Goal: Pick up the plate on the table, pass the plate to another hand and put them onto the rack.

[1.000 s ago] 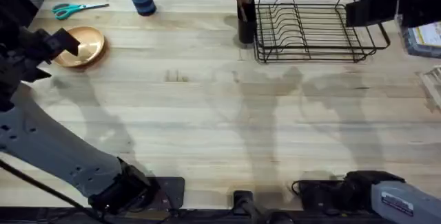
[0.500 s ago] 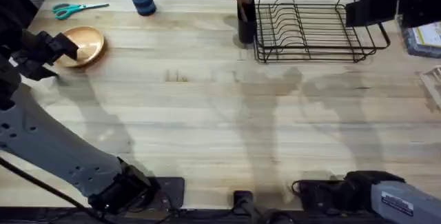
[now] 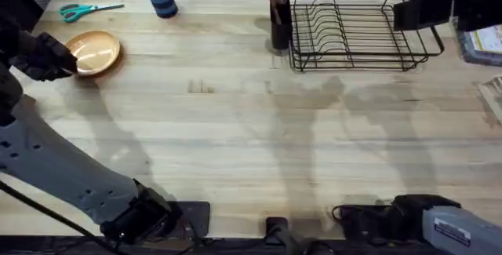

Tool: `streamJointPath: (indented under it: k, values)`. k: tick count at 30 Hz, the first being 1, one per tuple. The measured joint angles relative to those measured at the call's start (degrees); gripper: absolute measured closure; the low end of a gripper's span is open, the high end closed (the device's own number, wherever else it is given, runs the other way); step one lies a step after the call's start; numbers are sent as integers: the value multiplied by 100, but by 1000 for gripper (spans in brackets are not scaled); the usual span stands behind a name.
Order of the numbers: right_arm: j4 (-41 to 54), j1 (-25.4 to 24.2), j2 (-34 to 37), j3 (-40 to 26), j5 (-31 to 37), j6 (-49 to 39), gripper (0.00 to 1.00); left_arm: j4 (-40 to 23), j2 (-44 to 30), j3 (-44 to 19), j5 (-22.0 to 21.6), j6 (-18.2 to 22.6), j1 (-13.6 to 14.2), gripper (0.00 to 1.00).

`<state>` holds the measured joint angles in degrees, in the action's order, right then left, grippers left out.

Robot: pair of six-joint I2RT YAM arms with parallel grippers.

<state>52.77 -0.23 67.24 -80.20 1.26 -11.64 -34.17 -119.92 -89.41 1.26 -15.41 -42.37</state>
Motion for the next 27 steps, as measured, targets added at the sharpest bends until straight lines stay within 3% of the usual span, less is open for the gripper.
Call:
streamJointPath:
  k: [7, 16, 17, 22, 27]
  values:
    - [-4, 0, 0, 0, 0, -1, 9, -270, 209, 0, 88, -3, 15, 958]
    - [-446, 0, 0, 0, 0, -4, 9, -960, 1204, 13, 41, 23, 50, 958]
    - [-675, 0, 0, -2, 0, -7, 9, -1221, 1591, 13, 24, 25, 93, 958]
    - [-729, 7, 1, -1, 0, -20, 9, -1513, 2112, 15, 19, 25, 404, 958]
    - [-732, 131, 0, -2, 0, -22, 9, -1718, 2614, 15, 22, 25, 980, 957]
